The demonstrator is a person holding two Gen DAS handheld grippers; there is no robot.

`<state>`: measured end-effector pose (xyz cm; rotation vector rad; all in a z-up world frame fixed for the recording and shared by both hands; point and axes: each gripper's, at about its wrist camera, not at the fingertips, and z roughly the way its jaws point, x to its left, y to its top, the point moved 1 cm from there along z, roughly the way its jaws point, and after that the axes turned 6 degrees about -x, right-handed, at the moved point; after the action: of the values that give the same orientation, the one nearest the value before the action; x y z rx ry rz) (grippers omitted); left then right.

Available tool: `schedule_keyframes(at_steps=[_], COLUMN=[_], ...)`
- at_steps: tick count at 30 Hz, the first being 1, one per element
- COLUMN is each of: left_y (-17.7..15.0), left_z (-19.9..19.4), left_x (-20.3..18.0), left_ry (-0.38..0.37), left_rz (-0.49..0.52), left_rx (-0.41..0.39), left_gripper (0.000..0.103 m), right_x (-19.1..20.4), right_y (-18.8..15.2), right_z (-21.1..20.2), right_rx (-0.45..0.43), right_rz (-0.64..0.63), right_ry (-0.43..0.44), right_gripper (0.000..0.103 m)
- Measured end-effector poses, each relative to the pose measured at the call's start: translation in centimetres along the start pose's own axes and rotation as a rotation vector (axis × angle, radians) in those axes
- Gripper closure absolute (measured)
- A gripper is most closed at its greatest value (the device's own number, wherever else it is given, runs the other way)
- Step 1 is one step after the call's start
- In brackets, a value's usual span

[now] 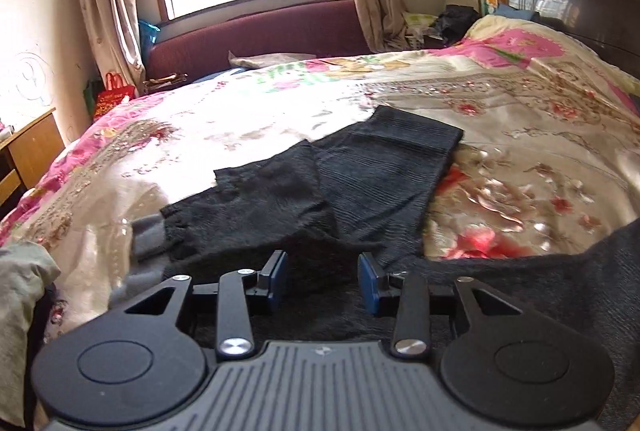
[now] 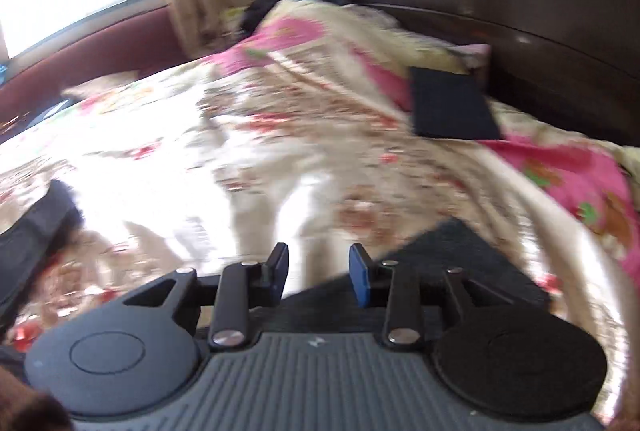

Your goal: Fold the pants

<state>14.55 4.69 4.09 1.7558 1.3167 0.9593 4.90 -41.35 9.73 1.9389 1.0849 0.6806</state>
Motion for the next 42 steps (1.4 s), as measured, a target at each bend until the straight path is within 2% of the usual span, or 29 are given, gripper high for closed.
schedule_keyframes(at_steps=[4,9,12,14,17,18,19,24,26,27,28,29,30,34,35,38,39,41,42], left_y=[0.5,1.7,1.7,1.5,0.9,0.6,0.4,-0.1,0.3,0.6,1.0,1.4,1.6,1.4,1.4,1.6,1.7,2.0,2.2], left_z=[1.8,4.6,6.1,7.1,8.6,9.3,9.7,12.2,12.9,13.1,13.4,13.8,14.3,16.3,16.4,15.7,15.5,15.0,14.5], left_x=[3.8,7.5,9.4,10.5,12.7,13.5,14.2,18.0,18.4,18.5,18.5,18.4,18.2,17.4,17.1,15.9,15.6,15.1,14.8], left_ry=[0.06,0.047,0.045,0.042,0.024,0.023,0.026,0.024,0.027,0.025,-0.003,-0.032,-0.05,-0.051,-0.051,-0.055,-0.083,-0.085,-0.084], left_rz=[-0.001,0.013,0.035,0.044,0.039,0.027,0.017,-0.119,-0.128,-0.12,-0.105,-0.092,-0.079,0.007,0.019,0.068,0.067,0.072,0.088], left_rx=[-0.017,-0.01,-0.005,0.015,0.059,0.075,0.085,0.13,0.126,0.123,0.119,0.13,0.153,0.228,0.231,0.216,0.222,0.224,0.215], left_gripper=[0.041,0.04,0.034,0.034,0.032,0.031,0.031,0.028,0.028,0.028,0.028,0.028,0.028,0.03,0.032,0.057,0.076,0.086,0.086], right_x=[13.7,30.5,37.9,41.7,45.9,46.9,47.5,48.7,48.5,48.4,48.4,48.3,48.4,48.7,48.6,48.2,48.0,47.6,47.3], right_y=[1.3,1.1,0.6,0.0,-0.8,-1.2,-1.6,-3.3,-4.1,-4.3,-4.4,-4.4,-4.4,-4.2,-4.1,-3.9,-3.8,-3.3,-3.0], right_z=[4.9,9.7,11.5,12.2,13.1,13.7,14.1,15.8,16.3,16.4,16.5,16.4,16.1,15.3,15.1,14.7,14.5,13.9,13.6], right_rx=[0.126,0.231,0.312,0.336,0.352,0.381,0.394,0.428,0.464,0.474,0.486,0.5,0.508,0.476,0.47,0.448,0.442,0.429,0.422], right_rz=[-0.146,-0.354,-0.402,-0.444,-0.521,-0.544,-0.548,-0.55,-0.534,-0.52,-0.508,-0.499,-0.497,-0.546,-0.546,-0.55,-0.544,-0.526,-0.515], right_ry=[0.269,0.521,0.618,0.68,0.712,0.705,0.694,0.614,0.597,0.598,0.619,0.647,0.659,0.67,0.677,0.696,0.703,0.715,0.722], right_gripper=[0.067,0.066,0.065,0.061,0.052,0.044,0.043,0.043,0.045,0.053,0.071,0.08,0.085,0.09,0.091,0.094,0.094,0.095,0.096])
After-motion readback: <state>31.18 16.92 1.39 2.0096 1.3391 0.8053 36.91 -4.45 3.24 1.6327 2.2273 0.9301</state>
